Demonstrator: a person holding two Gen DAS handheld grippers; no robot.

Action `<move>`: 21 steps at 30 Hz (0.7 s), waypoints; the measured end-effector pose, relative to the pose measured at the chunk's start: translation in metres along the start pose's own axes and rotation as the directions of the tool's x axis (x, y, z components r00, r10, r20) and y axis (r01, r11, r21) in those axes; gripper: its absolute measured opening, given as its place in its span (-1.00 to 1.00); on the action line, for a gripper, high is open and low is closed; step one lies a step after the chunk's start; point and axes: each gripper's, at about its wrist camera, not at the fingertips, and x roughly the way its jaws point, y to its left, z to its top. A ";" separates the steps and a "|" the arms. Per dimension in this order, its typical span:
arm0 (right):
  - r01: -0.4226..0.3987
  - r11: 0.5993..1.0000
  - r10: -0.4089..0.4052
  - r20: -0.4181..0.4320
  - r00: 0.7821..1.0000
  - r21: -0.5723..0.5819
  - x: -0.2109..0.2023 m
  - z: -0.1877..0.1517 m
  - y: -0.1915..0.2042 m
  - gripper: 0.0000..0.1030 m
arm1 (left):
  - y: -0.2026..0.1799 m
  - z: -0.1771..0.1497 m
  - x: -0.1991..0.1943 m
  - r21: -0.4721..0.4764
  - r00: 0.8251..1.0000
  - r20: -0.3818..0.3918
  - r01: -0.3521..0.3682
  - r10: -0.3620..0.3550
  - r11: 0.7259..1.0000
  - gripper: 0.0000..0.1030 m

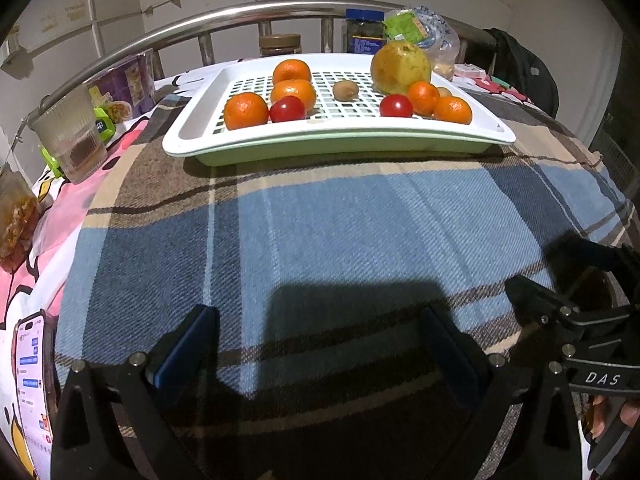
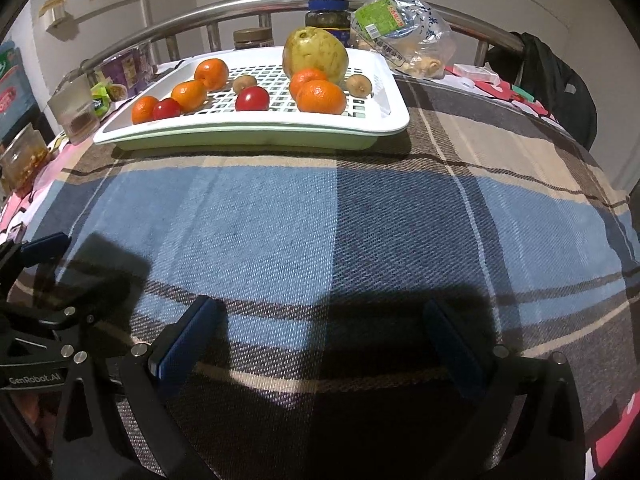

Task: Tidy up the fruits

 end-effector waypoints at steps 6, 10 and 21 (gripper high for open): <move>0.003 1.000 -0.003 -0.002 1.000 -0.003 0.001 0.001 0.000 1.00 | 0.000 0.000 0.000 -0.002 1.000 -0.001 0.003 -0.003 1.000 1.00; 0.001 1.000 -0.001 -0.002 1.000 -0.003 0.001 0.001 0.000 1.00 | 0.000 0.000 0.000 -0.001 1.000 -0.001 0.002 -0.002 1.000 1.00; 0.000 1.000 0.000 -0.002 1.000 0.000 0.002 0.001 0.000 1.00 | 0.000 0.000 0.000 -0.002 1.000 -0.001 0.003 -0.003 1.000 1.00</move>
